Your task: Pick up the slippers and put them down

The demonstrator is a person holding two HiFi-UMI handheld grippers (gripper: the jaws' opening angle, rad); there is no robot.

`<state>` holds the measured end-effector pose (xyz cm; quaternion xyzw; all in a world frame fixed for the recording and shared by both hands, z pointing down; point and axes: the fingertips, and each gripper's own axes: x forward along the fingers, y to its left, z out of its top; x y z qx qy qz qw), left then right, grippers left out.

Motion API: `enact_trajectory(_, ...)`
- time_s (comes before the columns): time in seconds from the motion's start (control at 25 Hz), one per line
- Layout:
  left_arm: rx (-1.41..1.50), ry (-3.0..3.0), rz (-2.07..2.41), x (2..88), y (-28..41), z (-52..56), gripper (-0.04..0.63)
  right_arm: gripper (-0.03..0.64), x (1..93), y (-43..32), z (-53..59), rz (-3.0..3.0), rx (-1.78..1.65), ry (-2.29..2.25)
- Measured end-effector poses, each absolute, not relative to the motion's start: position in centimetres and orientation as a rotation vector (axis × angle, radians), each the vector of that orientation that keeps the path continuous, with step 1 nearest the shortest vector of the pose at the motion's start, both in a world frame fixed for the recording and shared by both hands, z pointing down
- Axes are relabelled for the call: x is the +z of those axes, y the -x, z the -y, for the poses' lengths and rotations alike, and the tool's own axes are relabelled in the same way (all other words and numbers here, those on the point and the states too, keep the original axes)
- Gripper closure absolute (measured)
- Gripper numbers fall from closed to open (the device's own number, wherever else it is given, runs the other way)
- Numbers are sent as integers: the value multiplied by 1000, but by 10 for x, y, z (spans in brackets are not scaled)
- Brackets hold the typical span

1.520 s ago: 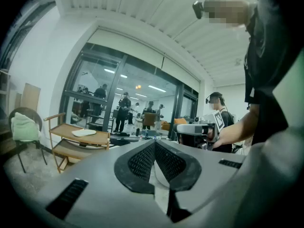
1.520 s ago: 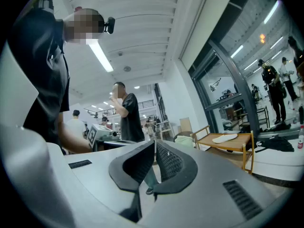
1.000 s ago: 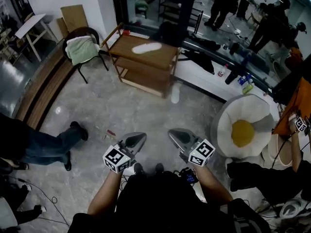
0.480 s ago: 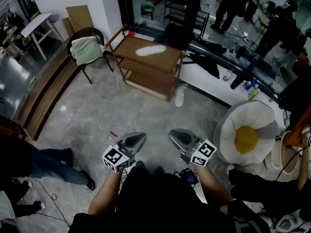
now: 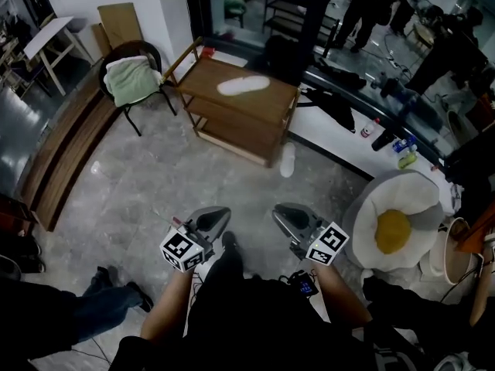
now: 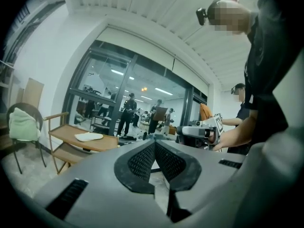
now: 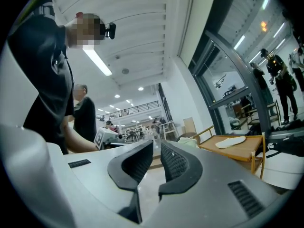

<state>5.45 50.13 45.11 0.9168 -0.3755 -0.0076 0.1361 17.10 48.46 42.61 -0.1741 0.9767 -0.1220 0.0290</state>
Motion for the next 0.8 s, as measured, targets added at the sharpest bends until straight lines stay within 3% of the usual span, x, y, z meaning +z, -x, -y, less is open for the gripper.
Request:
enact_trajectory(0.48,-24,-2693,1023,444,28,-361,589,584,402,-96,-339,-3025,-285,656)
enact_trajectory(0.8,-46,-2706,969,450,39,-293,589,584,400,-80,-277,-3031,-262,698)
